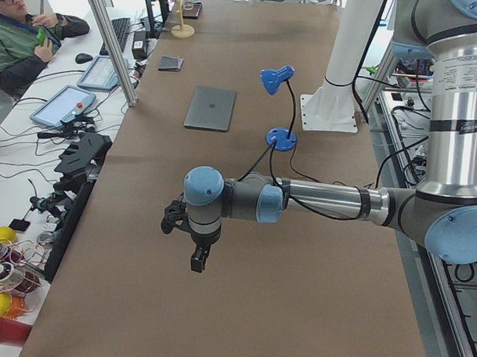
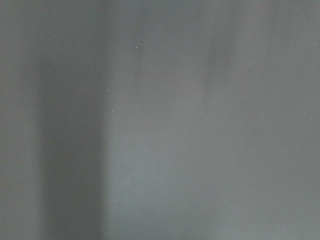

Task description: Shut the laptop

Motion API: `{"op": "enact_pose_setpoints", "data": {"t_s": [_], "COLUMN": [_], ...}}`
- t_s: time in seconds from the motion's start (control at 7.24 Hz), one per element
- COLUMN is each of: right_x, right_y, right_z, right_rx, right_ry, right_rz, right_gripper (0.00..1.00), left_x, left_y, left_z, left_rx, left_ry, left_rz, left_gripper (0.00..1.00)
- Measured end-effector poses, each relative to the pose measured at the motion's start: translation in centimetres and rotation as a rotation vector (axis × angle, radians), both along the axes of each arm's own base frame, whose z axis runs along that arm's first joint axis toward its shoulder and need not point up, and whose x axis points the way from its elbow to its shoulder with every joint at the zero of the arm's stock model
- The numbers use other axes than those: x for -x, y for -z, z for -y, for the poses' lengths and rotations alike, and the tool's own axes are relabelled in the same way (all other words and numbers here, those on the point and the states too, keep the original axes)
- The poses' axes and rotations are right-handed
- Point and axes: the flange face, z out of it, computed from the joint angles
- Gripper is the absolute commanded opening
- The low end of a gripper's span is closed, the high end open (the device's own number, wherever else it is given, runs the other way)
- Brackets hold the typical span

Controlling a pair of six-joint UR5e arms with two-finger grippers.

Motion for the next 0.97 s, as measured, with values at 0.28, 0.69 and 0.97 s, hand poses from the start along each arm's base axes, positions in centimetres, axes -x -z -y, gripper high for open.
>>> {"op": "enact_pose_setpoints", "data": {"t_s": [0.28, 0.69, 0.97], "right_x": [0.0, 0.04, 0.11], "right_y": [-0.06, 0.02, 0.12], "right_z": [-0.08, -0.2, -0.21], "right_rx": [0.001, 0.001, -0.001], "right_ry": [0.0, -0.001, 0.0], "right_rz": [0.001, 0.006, 0.009], "right_gripper": [1.0, 1.0, 1.0], "left_x": [-0.01, -0.01, -0.01], "left_y": [-0.21, -0.48, -0.84], "left_z": [-0.25, -0.33, -0.37], "left_rx": [0.004, 0.012, 0.02], "left_ry": [0.0, 0.0, 0.0], "left_rz": [0.0, 0.0, -0.001], "left_gripper": [0.99, 0.99, 0.99]}}
